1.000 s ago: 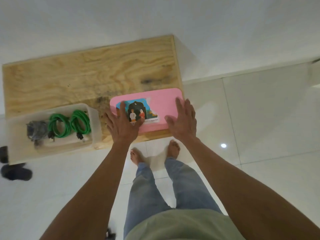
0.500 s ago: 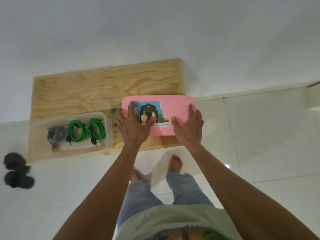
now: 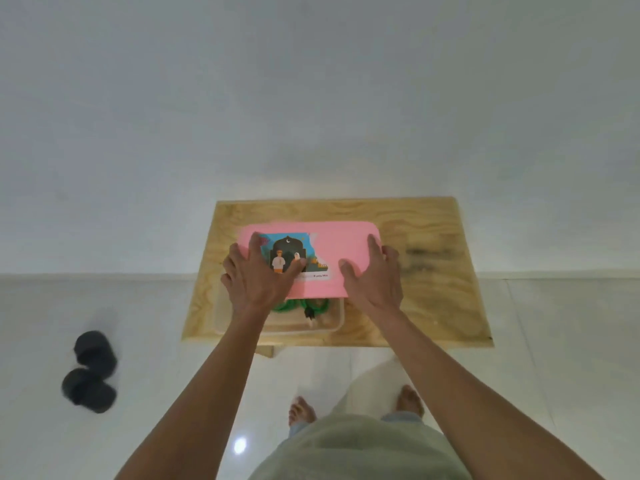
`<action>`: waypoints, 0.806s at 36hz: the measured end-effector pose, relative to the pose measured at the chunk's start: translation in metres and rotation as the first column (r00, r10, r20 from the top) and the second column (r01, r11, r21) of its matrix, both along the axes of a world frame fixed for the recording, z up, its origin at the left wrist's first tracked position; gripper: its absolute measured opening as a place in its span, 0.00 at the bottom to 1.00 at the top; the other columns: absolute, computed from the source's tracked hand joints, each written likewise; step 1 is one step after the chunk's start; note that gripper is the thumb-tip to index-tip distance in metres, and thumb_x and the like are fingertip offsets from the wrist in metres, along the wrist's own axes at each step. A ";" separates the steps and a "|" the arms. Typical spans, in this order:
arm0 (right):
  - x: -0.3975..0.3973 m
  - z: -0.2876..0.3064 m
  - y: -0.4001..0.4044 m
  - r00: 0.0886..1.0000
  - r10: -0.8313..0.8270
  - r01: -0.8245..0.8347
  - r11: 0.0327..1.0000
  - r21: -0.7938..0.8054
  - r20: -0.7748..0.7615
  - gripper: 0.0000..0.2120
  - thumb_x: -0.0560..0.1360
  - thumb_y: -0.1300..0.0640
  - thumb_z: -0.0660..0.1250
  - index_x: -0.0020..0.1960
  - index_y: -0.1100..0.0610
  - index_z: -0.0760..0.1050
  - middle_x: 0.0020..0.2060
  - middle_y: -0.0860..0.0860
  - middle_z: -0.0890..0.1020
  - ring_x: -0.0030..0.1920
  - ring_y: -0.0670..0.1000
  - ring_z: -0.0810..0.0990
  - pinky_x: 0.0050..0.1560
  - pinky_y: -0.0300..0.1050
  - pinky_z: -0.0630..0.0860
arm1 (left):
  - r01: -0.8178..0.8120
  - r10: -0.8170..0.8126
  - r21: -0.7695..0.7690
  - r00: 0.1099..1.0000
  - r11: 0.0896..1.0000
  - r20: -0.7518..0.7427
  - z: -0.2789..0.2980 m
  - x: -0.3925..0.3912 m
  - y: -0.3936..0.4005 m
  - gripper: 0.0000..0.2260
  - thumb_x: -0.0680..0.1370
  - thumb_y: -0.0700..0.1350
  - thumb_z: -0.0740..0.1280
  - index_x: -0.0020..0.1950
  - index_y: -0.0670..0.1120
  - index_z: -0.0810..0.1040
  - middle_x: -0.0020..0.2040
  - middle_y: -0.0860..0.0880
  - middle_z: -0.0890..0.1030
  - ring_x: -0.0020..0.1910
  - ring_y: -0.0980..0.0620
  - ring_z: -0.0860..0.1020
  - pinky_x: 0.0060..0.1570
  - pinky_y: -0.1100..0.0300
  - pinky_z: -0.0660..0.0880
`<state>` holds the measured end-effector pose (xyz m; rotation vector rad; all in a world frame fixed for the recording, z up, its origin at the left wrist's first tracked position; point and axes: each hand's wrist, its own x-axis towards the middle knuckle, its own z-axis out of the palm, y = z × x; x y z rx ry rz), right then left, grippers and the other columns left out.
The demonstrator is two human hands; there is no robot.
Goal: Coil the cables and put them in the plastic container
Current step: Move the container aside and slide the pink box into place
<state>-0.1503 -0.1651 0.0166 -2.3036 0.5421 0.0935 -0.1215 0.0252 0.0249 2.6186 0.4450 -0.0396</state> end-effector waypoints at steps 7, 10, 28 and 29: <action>-0.001 -0.015 0.073 0.992 0.065 -0.068 0.997 -0.024 -0.106 0.37 0.76 0.41 0.63 0.79 0.49 0.52 0.76 0.56 0.57 0.75 0.61 0.58 0.71 0.56 0.65 | -0.018 0.013 -0.050 0.995 0.999 -0.097 -0.021 -0.006 0.076 0.42 0.62 0.72 0.71 0.70 0.55 0.63 0.65 0.44 0.65 0.68 0.38 0.65 0.62 0.40 0.69; -0.005 -0.020 0.084 0.988 0.051 -0.061 0.996 -0.069 -0.144 0.37 0.76 0.42 0.64 0.79 0.50 0.52 0.77 0.56 0.57 0.75 0.60 0.58 0.72 0.57 0.63 | -0.011 -0.002 -0.085 0.988 0.996 -0.153 -0.033 -0.010 0.085 0.41 0.63 0.71 0.72 0.70 0.55 0.64 0.65 0.43 0.65 0.69 0.38 0.64 0.63 0.39 0.69; -0.015 -0.049 0.090 0.969 0.035 -0.050 0.997 -0.057 -0.244 0.36 0.78 0.46 0.63 0.79 0.51 0.49 0.77 0.55 0.55 0.74 0.60 0.61 0.68 0.53 0.67 | 0.012 -0.038 -0.122 0.976 0.992 -0.216 -0.067 -0.018 0.087 0.41 0.66 0.66 0.75 0.73 0.54 0.61 0.67 0.43 0.64 0.69 0.38 0.63 0.64 0.40 0.68; -0.017 -0.050 0.090 0.970 0.034 -0.049 0.997 -0.053 -0.242 0.36 0.78 0.47 0.63 0.79 0.51 0.49 0.78 0.55 0.54 0.75 0.59 0.61 0.68 0.53 0.67 | 0.014 -0.040 -0.125 0.978 0.992 -0.205 -0.069 -0.021 0.088 0.42 0.66 0.66 0.75 0.73 0.54 0.61 0.68 0.43 0.63 0.69 0.37 0.63 0.64 0.40 0.68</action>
